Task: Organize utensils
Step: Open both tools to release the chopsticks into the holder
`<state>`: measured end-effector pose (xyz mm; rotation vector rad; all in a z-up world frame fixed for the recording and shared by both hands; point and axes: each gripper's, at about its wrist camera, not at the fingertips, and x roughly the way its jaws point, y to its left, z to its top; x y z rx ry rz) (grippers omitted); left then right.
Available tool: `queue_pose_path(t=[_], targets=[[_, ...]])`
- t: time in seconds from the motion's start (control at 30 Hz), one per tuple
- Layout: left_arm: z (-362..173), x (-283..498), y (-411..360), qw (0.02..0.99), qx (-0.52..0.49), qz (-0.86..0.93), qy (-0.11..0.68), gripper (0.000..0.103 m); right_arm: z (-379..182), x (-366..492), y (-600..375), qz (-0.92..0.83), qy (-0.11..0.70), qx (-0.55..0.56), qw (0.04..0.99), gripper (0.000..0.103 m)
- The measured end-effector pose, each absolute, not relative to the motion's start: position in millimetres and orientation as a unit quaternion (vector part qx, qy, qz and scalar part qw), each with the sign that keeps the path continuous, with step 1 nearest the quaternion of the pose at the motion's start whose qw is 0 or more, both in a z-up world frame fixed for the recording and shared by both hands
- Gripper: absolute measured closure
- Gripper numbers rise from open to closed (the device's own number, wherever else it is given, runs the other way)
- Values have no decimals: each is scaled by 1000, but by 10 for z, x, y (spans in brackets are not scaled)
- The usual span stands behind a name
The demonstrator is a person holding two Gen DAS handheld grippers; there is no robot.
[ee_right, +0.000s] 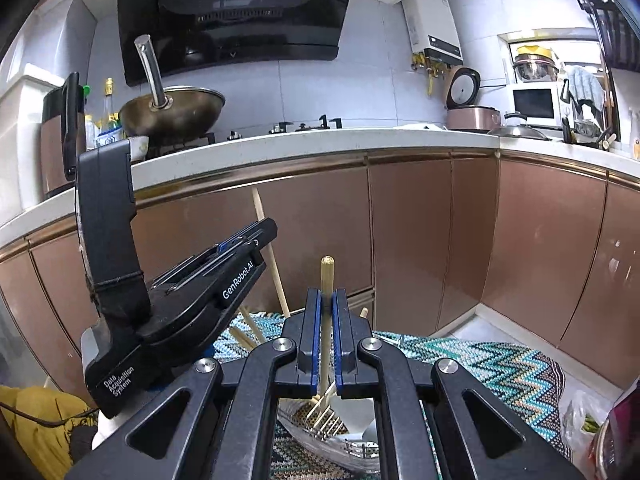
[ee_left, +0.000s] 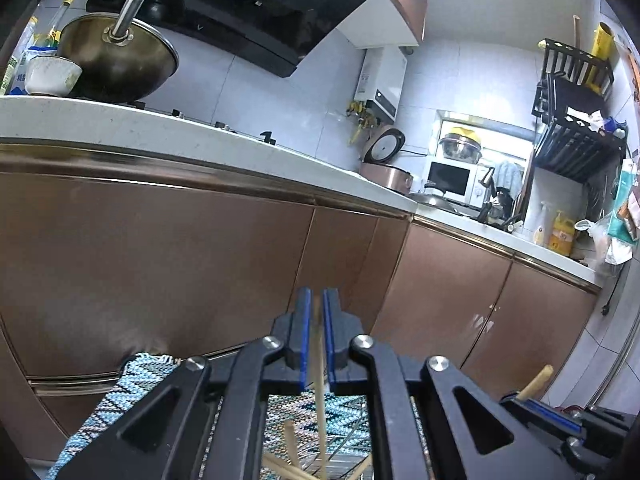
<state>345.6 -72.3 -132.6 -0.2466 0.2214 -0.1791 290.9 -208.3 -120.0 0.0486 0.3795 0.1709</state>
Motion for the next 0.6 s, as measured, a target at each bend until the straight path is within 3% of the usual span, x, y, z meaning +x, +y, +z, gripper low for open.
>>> queue_pose_path(t=[0.13,0.6], targets=[[-1197,3328,-619,982,-120,-92,109,74,-1120,2814,-2093,81,182,33,979,90],[-737,2610,-131,982,-93,-48,155,55,-759,2177,-2076,19,148,36,988,36]])
